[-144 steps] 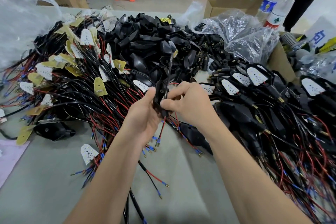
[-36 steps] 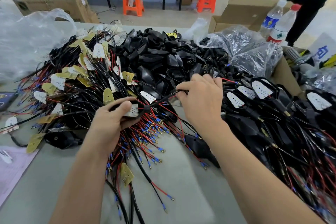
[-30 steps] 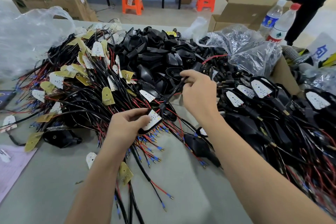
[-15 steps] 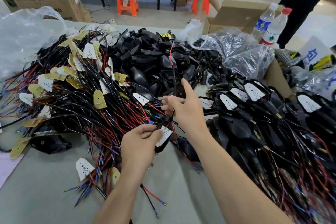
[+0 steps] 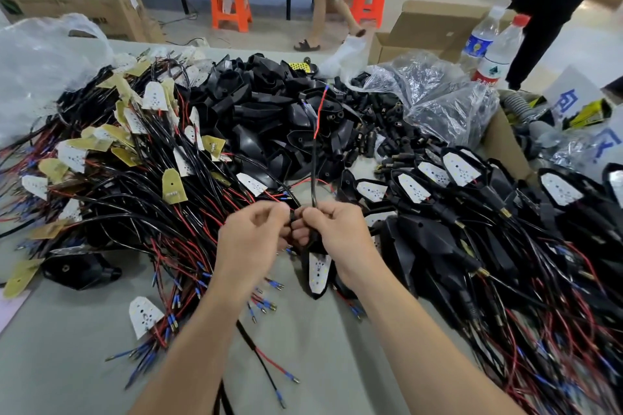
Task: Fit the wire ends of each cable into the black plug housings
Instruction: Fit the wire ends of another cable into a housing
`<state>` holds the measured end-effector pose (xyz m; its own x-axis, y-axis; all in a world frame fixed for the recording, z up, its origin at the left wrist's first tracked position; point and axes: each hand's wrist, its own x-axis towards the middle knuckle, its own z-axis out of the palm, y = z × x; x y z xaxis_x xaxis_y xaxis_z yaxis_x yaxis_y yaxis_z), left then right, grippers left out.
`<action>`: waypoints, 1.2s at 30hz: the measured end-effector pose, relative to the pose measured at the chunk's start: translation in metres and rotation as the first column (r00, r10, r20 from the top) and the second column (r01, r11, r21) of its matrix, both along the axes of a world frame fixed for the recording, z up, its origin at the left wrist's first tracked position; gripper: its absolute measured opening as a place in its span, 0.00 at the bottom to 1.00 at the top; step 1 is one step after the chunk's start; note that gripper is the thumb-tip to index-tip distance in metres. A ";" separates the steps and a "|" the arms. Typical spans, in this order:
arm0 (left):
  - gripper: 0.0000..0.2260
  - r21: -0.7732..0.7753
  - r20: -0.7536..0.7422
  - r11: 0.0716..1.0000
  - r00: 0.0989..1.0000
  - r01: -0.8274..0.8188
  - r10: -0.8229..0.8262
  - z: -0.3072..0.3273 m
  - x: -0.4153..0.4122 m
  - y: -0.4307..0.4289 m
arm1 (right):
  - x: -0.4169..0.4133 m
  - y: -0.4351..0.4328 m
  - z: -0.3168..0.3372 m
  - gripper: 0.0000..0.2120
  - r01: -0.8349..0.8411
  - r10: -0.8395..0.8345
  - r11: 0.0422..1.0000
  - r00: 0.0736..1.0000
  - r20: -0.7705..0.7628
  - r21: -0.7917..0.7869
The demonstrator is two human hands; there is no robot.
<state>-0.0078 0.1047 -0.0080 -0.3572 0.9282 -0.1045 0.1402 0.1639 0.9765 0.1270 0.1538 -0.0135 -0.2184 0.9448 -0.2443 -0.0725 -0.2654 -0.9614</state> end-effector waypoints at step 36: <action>0.12 0.318 -0.190 0.939 0.962 -0.127 0.195 -0.024 -0.009 0.080 | 0.062 0.182 0.070 0.08 -0.509 -0.027 0.837 -0.407 0.913 -0.202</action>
<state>-0.0171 0.1843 -0.0316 -0.4872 0.8318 0.2660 0.3484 -0.0941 0.9326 0.1887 0.3360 0.0560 -0.2061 0.9303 -0.3034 0.8938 0.3052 0.3285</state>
